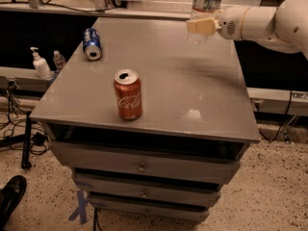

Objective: Pick water bottle

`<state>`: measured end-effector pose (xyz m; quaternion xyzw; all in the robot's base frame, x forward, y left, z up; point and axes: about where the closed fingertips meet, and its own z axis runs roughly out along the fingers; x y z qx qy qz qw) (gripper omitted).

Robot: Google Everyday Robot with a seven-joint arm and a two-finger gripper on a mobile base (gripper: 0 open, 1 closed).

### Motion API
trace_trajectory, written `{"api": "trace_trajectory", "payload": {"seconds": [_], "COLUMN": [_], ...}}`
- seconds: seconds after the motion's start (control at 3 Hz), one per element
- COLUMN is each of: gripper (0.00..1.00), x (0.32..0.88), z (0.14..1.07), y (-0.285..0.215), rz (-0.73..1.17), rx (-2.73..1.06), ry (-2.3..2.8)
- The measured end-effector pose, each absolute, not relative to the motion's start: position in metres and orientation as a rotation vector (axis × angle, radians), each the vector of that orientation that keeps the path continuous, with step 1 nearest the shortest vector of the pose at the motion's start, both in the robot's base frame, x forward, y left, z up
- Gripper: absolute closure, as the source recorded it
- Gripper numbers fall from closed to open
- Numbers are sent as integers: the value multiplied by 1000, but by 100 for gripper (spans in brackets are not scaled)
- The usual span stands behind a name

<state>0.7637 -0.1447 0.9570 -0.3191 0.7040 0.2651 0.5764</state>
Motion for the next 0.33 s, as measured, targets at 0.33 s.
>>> {"api": "trace_trajectory", "payload": {"seconds": [0.33], "gripper": [100], "x": [757], "z": [953], "y": [-137], "rz": [651], "rx": [-777], "ry": [1654]}}
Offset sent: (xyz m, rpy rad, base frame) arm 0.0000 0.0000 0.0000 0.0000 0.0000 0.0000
